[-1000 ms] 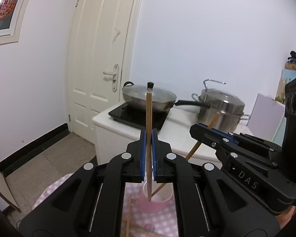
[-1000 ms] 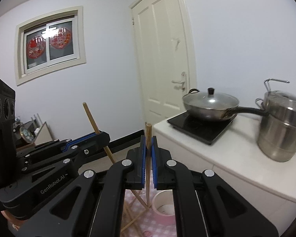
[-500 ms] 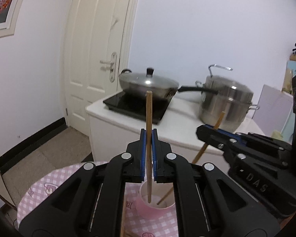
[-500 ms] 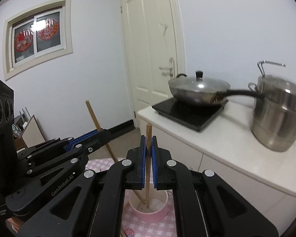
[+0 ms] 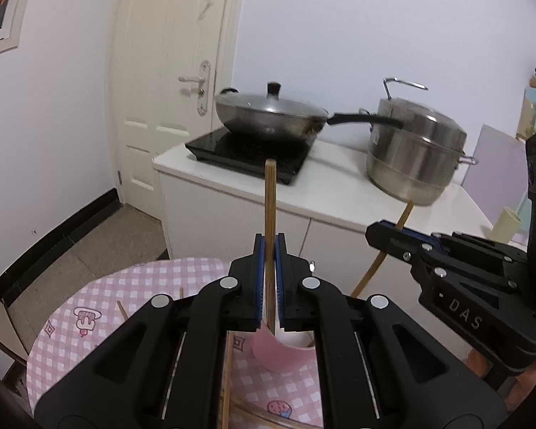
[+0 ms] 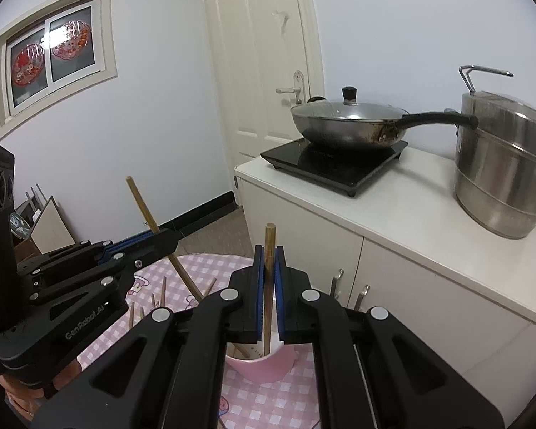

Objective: Organize utensils
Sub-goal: 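Lower the chopstick into the pink cup and open the left tool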

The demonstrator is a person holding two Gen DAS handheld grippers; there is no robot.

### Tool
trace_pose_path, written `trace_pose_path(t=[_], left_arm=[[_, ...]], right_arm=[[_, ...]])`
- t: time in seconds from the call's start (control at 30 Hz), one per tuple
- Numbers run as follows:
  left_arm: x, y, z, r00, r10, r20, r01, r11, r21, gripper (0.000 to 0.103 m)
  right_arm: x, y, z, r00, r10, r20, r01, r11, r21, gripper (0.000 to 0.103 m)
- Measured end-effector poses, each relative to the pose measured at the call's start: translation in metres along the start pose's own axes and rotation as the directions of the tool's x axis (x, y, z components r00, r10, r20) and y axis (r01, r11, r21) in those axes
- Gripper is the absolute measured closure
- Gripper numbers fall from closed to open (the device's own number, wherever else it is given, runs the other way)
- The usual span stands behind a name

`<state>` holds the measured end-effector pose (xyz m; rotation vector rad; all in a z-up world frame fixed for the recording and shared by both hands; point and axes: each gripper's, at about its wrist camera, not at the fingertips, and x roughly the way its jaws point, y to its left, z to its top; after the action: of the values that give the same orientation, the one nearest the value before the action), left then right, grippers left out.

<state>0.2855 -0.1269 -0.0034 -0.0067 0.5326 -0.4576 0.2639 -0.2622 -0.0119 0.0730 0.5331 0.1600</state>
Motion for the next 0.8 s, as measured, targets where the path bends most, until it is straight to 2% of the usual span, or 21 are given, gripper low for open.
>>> trace_pose_path(t=[0.27, 0.33, 0.4, 0.57, 0.6, 0.63, 0.67, 0.7, 0.8], left_arm=[[-0.004, 0.004, -0.005, 0.999, -0.023, -0.037, 0.023, 1.0, 0.0, 0.096], [-0.007, 0.005, -0.007, 0.999, -0.029, -0.039, 0.029, 1.0, 0.001, 0.096], [-0.011, 0.005, -0.008, 0.999, -0.029, -0.039, 0.03, 1.0, 0.01, 0.096], [-0.019, 0.003, -0.011, 0.998, -0.034, -0.047, 0.035, 0.999, 0.02, 0.095], [-0.021, 0.003, -0.01, 0.998, -0.035, -0.047, 0.036, 0.999, 0.02, 0.083], [-0.026, 0.003, -0.011, 0.999, -0.035, -0.038, 0.036, 0.999, 0.019, 0.061], [-0.031, 0.004, -0.012, 0.999, -0.028, -0.019, 0.028, 0.999, 0.017, 0.048], [-0.039, 0.004, -0.013, 1.0, -0.015, 0.018, 0.014, 1.0, 0.019, 0.042], [-0.053, 0.006, -0.017, 1.0, 0.013, 0.027, -0.014, 0.999, 0.036, 0.042]], right_arm=[[-0.005, -0.004, -0.004, 1.0, -0.001, -0.021, 0.001, 1.0, 0.019, 0.097], [-0.007, -0.004, -0.004, 1.0, 0.0, -0.022, 0.001, 1.0, 0.022, 0.092], [-0.01, -0.003, -0.005, 1.0, 0.001, -0.02, 0.0, 1.0, 0.023, 0.082], [-0.022, -0.002, -0.007, 1.0, 0.0, -0.007, 0.0, 1.0, 0.023, 0.076], [-0.024, -0.002, -0.006, 1.0, 0.0, -0.004, 0.0, 1.0, 0.023, 0.074], [-0.027, -0.001, -0.006, 1.0, 0.001, 0.0, -0.001, 1.0, 0.021, 0.074], [-0.03, -0.001, -0.006, 1.0, 0.0, 0.004, 0.0, 1.0, 0.019, 0.073], [-0.033, 0.0, -0.007, 1.0, -0.001, 0.007, 0.001, 1.0, 0.018, 0.072], [-0.042, 0.002, -0.01, 1.0, 0.005, 0.015, -0.005, 1.0, 0.015, 0.071]])
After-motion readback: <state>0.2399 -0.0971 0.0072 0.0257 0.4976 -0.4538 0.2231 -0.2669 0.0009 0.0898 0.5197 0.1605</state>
